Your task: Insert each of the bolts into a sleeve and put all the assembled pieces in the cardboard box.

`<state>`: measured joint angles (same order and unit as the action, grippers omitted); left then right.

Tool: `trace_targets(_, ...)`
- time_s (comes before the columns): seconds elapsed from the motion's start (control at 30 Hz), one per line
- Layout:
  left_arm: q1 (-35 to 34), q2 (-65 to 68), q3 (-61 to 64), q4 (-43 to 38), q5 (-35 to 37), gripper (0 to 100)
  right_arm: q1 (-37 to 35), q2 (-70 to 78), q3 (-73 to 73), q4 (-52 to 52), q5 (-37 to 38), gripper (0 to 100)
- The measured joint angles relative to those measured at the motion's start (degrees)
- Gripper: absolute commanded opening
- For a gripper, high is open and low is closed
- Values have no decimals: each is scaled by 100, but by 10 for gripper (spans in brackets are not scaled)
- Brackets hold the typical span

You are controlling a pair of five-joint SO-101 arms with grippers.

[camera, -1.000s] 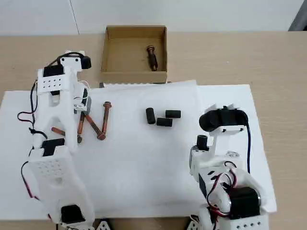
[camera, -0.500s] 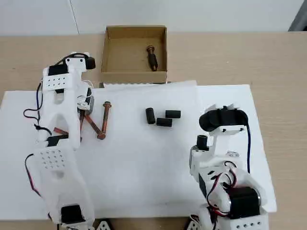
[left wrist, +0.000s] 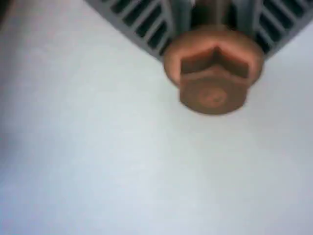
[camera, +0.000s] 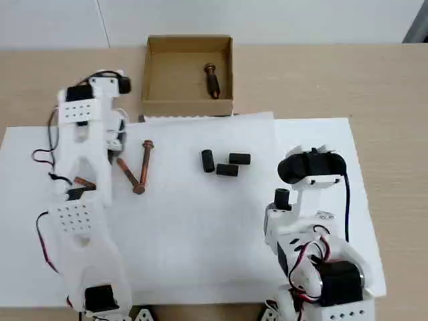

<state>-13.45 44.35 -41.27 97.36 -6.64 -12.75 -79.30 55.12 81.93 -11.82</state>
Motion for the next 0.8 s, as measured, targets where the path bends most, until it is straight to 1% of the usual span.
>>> trace_targets(0.2, 9, -9, -1231, 176, 0, 5, 0, 0, 0, 0, 0, 3)
trace_targets(0.33, -44, -211, -1451, 202, 0, 5, -18, 0, 0, 0, 0, 3)
trace_targets(0.53, 26, -1310, -1451, 202, -35, 5, 0, 0, 0, 0, 0, 3)
trace_targets(0.7, 220, -2462, -1451, 202, -475, 5, -9, 9, -220, 79, 0, 3)
trace_targets(0.8, 413, -3121, -1451, 202, -501, 5, -9, -9, -466, 88, 114, 3)
